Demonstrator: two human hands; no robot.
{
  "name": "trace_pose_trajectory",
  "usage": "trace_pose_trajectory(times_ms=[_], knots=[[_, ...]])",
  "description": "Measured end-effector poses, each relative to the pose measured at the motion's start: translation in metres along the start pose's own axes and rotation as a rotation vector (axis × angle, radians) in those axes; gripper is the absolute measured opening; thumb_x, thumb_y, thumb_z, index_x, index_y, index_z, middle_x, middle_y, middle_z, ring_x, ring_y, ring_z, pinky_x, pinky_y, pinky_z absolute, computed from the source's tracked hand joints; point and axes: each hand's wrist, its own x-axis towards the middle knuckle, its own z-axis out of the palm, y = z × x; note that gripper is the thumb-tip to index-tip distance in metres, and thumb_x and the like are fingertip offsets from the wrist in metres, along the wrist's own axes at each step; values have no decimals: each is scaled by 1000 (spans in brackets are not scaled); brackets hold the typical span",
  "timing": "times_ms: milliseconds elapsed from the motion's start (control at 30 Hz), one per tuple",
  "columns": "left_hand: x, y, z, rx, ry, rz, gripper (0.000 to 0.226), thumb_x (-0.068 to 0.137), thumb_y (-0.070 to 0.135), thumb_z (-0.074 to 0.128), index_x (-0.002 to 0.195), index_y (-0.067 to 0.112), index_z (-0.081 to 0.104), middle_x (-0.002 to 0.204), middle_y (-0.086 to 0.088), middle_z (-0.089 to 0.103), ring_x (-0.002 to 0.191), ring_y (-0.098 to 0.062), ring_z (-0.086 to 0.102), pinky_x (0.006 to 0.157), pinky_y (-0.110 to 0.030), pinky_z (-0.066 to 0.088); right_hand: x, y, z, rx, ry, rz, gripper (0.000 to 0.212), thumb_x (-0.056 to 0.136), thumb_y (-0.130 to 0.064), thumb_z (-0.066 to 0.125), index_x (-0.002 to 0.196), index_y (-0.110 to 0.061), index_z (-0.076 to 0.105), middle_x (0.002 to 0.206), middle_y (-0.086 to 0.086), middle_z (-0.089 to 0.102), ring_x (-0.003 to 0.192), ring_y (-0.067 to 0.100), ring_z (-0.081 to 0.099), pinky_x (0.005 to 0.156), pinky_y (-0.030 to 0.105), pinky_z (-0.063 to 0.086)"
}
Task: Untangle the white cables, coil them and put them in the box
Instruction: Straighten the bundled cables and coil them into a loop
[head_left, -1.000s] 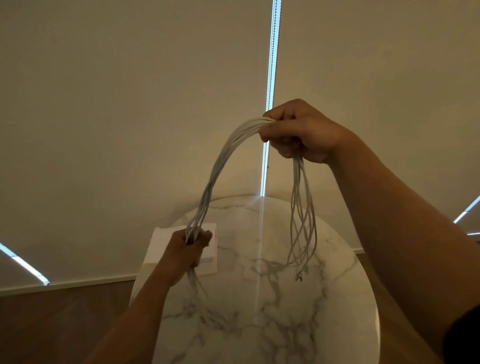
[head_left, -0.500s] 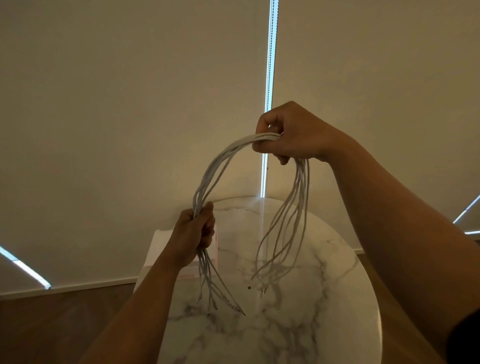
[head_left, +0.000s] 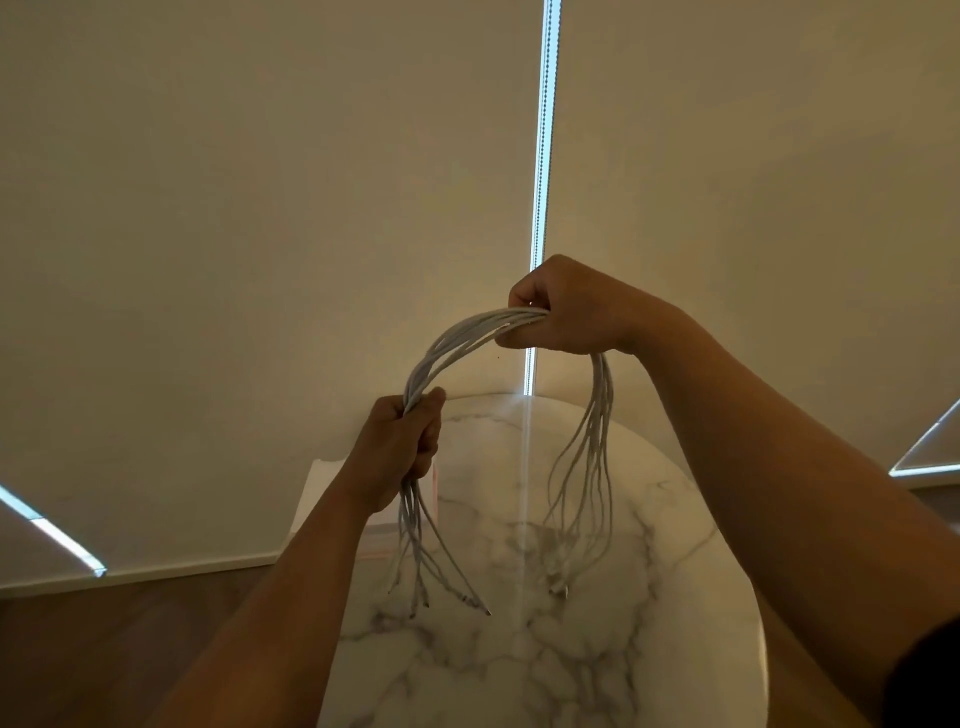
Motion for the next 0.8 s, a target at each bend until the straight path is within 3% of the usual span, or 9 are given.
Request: trace_pose_trajectory(times_ms=[133,333,433,500,633,733,800], knots=[[1,-3,0,121,-42,46,50,98,30,52,51,21,40,52,-2,27,45,-15,22,45,-25,22,-2,2,-5,71,122,-33,20,79,-26,79,67,-14,68,50,-13,54,47,1,48,48,10,37],[-6,-23,-6,23,-217,43,57,77,56,71,57,12,40,51,-5,30,45,-19,28,47,-27,32,-7,2,-38,258,387,-23,16,70,-5,81,64,-5,67,41,-13,47,40,2,40,45,13,32],[-12,-32,-5,-137,-361,2,63,79,63,66,65,9,36,57,-4,26,47,-16,23,46,-27,25,-10,13,-49,223,430,33,17,64,-3,81,65,5,67,41,-10,46,40,2,38,45,15,31],[-14,-29,0,-237,-375,-50,59,78,67,63,65,13,42,56,1,28,46,-12,19,44,-26,18,-8,27,-45,143,460,77,15,67,-9,81,66,0,69,49,-4,49,45,3,40,50,21,33],[-13,-12,7,-256,-271,-75,58,73,73,61,56,22,38,48,8,25,37,-6,17,38,-17,18,-8,66,-21,-297,279,156,11,77,-24,75,81,-21,65,77,-4,63,75,16,62,70,31,48],[-13,4,15,-226,-265,-58,58,82,70,50,54,21,36,45,7,23,35,-6,16,38,-15,17,-14,69,9,-203,75,80,37,71,-23,83,104,-23,66,94,-8,66,85,9,63,79,26,52],[-12,15,20,-192,-288,-57,54,88,62,42,54,21,35,46,5,22,35,-7,16,40,-17,14,-15,53,30,-108,-31,-69,31,75,-24,82,102,-19,68,87,-11,66,76,-2,60,71,13,45]])
